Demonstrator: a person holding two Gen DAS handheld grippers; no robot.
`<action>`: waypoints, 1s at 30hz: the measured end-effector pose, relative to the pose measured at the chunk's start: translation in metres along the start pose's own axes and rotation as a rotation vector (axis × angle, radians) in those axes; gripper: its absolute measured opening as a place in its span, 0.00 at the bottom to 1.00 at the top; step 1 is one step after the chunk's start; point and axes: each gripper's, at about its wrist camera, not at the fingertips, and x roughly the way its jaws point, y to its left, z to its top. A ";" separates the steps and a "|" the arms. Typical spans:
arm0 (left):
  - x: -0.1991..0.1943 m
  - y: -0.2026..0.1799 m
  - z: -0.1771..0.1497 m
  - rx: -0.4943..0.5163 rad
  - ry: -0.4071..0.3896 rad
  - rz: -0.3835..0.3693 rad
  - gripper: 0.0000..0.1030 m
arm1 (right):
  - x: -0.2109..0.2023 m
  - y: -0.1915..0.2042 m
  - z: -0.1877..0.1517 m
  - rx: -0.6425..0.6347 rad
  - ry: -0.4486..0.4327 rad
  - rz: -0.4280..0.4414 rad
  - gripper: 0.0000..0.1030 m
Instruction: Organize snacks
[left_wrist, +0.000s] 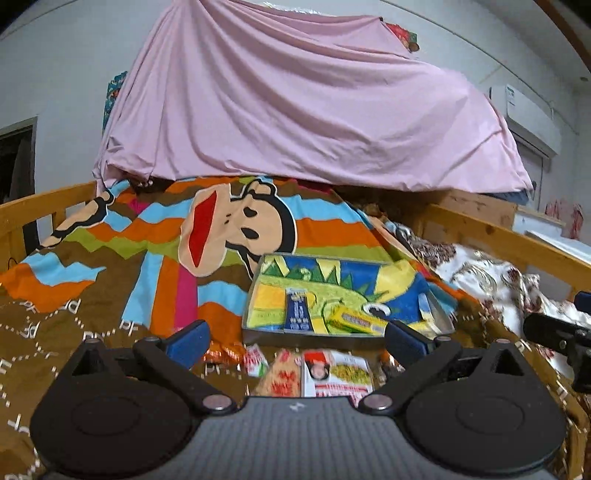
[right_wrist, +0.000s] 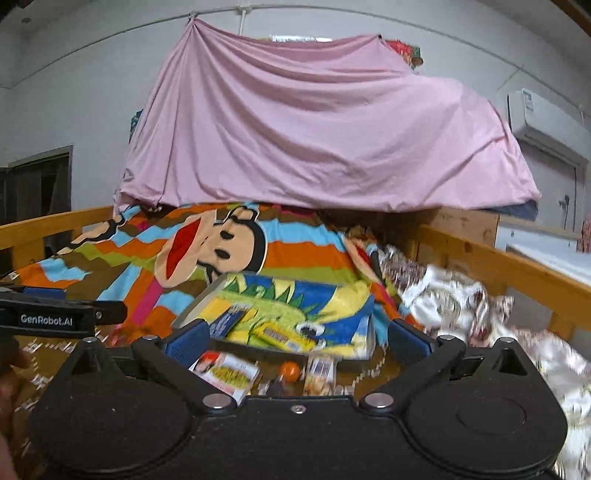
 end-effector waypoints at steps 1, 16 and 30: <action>-0.003 0.000 -0.002 -0.001 0.008 -0.002 0.99 | -0.004 -0.001 -0.003 0.007 0.014 0.003 0.99; -0.027 -0.006 -0.034 0.042 0.141 -0.017 0.99 | -0.016 -0.009 -0.021 0.089 0.162 0.007 0.99; 0.003 0.002 -0.038 0.001 0.314 -0.025 0.99 | 0.016 -0.014 -0.034 0.111 0.341 -0.016 0.99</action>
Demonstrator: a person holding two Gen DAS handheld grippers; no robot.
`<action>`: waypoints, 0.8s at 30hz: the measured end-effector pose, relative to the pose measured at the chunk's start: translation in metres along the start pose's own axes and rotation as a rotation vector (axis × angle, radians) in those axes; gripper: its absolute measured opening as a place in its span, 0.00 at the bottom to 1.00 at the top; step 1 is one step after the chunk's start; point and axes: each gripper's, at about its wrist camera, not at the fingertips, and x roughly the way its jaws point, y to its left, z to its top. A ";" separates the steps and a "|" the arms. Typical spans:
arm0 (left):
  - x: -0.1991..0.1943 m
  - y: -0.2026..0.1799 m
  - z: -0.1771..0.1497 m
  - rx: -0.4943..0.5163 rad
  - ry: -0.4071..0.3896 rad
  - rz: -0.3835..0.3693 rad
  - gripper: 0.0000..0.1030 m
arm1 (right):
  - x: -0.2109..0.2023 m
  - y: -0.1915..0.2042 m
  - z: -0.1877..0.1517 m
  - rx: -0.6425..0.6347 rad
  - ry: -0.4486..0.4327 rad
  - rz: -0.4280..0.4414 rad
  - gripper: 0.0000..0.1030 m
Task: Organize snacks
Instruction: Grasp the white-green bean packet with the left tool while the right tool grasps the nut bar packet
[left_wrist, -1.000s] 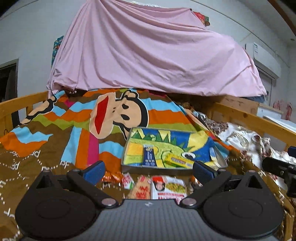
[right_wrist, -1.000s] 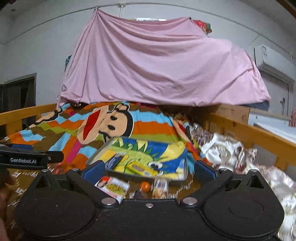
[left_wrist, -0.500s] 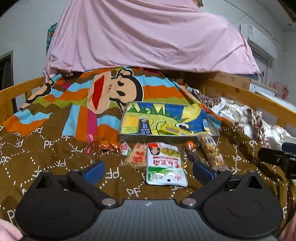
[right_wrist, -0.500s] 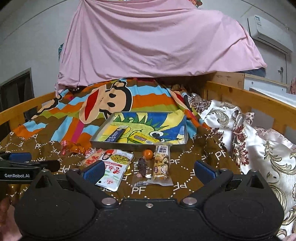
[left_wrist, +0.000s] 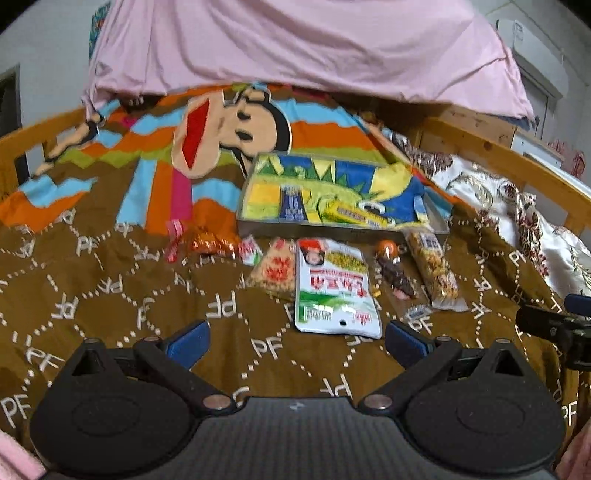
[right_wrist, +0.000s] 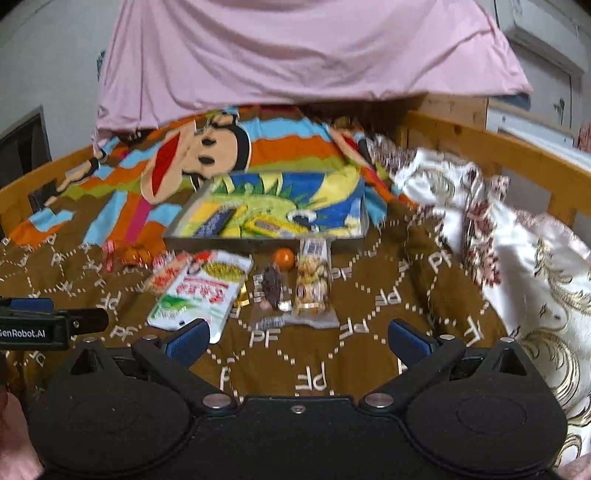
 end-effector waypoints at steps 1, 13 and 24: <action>0.003 0.001 0.000 -0.001 0.018 -0.005 0.99 | 0.004 0.000 0.000 0.001 0.018 -0.004 0.99; 0.052 0.004 0.008 0.013 0.200 -0.101 0.99 | 0.053 -0.014 0.001 0.106 0.242 0.076 0.99; 0.078 -0.010 0.033 0.053 0.069 -0.073 0.99 | 0.087 -0.005 0.019 -0.123 0.176 0.030 0.99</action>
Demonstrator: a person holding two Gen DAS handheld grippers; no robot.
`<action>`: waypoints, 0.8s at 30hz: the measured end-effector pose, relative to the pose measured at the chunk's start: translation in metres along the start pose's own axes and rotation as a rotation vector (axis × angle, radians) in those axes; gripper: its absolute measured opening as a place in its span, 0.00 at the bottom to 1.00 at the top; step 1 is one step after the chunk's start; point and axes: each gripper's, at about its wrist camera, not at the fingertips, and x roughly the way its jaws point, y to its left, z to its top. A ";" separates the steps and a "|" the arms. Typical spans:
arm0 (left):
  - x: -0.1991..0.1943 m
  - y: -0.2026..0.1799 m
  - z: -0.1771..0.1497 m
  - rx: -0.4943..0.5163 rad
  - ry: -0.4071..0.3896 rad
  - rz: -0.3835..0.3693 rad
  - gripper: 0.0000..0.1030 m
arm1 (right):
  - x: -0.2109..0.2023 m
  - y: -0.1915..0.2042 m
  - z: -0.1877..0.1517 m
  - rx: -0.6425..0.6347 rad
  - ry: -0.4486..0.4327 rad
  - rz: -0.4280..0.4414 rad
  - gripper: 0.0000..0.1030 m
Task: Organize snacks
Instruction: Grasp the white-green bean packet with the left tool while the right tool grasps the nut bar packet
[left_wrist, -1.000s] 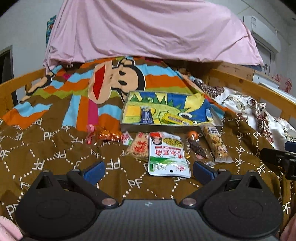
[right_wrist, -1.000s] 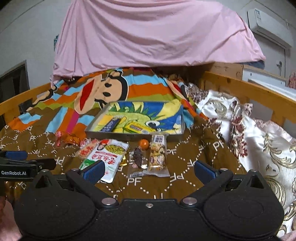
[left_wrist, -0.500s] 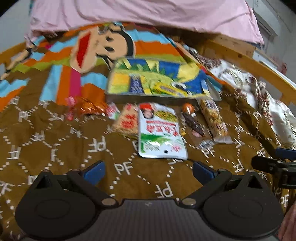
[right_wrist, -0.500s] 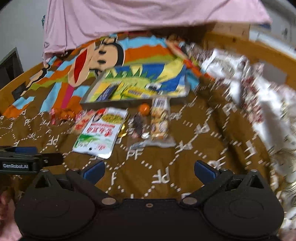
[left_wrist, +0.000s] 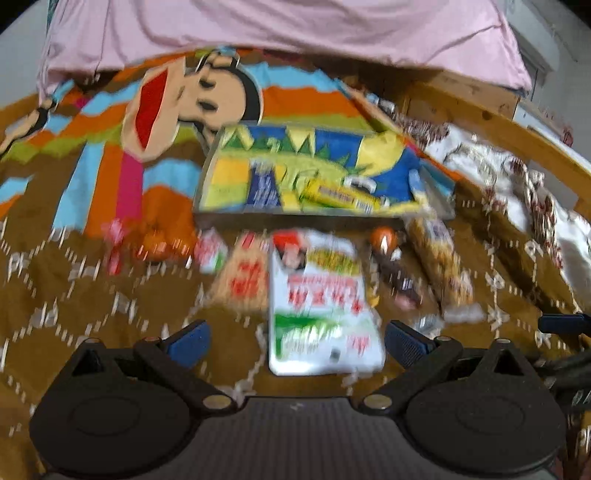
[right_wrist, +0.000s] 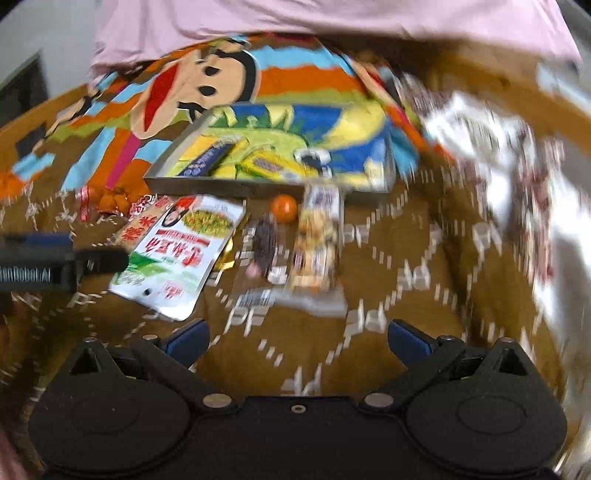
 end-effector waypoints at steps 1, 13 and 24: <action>0.003 -0.003 0.003 0.005 -0.016 -0.007 0.99 | 0.003 0.002 0.003 -0.042 -0.023 -0.016 0.99; 0.045 -0.014 0.017 0.081 -0.018 -0.039 0.99 | 0.044 0.002 0.024 -0.178 -0.095 -0.080 0.99; 0.077 -0.016 0.016 0.108 0.044 -0.051 0.99 | 0.078 -0.009 0.035 -0.118 -0.065 -0.065 0.98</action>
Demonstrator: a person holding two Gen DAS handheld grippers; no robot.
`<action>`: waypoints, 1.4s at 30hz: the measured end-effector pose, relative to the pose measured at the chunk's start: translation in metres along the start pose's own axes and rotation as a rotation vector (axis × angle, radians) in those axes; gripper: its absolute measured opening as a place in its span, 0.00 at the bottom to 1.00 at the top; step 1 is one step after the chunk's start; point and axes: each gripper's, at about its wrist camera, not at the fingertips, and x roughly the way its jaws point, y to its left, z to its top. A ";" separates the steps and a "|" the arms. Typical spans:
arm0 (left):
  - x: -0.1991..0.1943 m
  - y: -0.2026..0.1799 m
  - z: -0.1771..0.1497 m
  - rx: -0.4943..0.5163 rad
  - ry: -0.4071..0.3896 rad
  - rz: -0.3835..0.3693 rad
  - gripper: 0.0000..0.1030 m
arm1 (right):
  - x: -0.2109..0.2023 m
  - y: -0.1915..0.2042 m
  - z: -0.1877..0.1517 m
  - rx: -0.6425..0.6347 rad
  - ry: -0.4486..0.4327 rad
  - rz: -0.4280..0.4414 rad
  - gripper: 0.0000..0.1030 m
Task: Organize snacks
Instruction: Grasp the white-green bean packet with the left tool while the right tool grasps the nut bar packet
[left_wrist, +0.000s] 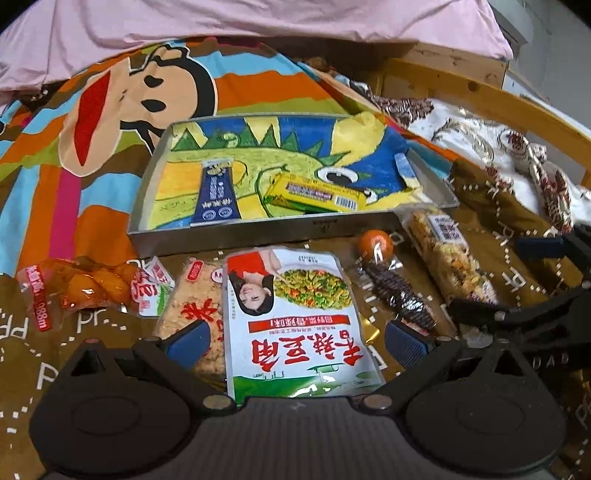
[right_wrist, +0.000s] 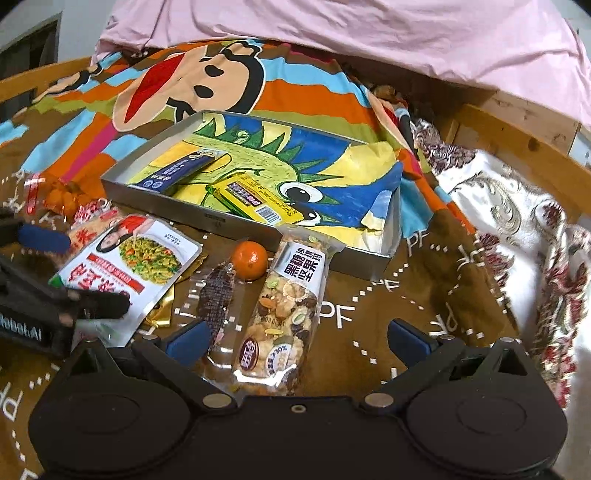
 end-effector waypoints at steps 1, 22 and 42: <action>0.003 0.000 0.000 0.005 0.008 -0.002 0.99 | 0.002 -0.002 0.000 0.016 0.003 0.012 0.96; 0.013 -0.017 -0.006 0.134 -0.001 0.067 0.82 | 0.018 -0.005 0.000 0.149 0.083 0.105 0.43; -0.006 -0.025 -0.022 0.123 0.103 0.046 0.89 | 0.000 0.004 -0.012 0.152 0.158 0.135 0.45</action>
